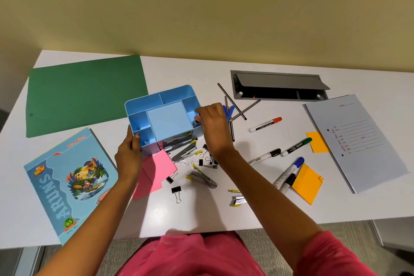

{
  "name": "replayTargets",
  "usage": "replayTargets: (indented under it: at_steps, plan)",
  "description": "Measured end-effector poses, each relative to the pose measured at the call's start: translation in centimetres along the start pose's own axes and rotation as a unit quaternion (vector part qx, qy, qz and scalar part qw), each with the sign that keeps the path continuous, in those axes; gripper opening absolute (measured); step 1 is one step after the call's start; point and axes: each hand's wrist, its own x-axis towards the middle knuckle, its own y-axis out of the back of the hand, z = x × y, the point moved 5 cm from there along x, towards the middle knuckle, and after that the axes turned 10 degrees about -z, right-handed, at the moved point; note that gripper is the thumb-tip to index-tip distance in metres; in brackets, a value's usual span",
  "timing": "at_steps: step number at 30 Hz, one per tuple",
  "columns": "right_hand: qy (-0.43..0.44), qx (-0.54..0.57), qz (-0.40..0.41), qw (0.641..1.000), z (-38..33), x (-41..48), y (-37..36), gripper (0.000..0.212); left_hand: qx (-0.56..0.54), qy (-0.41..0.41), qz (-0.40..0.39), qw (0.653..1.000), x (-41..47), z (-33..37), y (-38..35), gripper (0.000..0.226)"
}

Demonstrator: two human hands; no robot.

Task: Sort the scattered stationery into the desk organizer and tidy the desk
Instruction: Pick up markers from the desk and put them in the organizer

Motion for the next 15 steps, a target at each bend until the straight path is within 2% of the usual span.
replayTargets:
  at_steps: [4, 8, 11, 13, 15]
  plan:
    - [-0.019, -0.012, 0.016, 1.0, 0.2, 0.3, -0.4, 0.039, -0.005, 0.001, 0.001, 1.0, -0.1, 0.0, -0.1, 0.043]
    - [-0.026, 0.023, 0.084, 0.996, 0.8, -0.5, 1.7, 0.022, 0.019, 0.002, 0.006, 1.0, 0.0, 0.0, 0.0, 0.042]
    - [-0.096, 0.058, 0.179, 0.977, 3.7, -2.5, 4.1, 0.017, 0.029, -0.006, 0.004, 1.0, 0.1, 0.0, 0.1, 0.042]
    - [-0.151, 0.065, 0.201, 0.966, 6.7, -4.1, 4.6, 0.014, 0.033, -0.009, 0.006, 0.999, 0.1, 0.0, 0.1, 0.042]
    - [-0.241, 0.091, 0.196, 0.946, 10.2, -6.1, 4.7, 0.015, 0.033, -0.01, 0.009, 0.999, 0.1, 0.0, 0.0, 0.041]
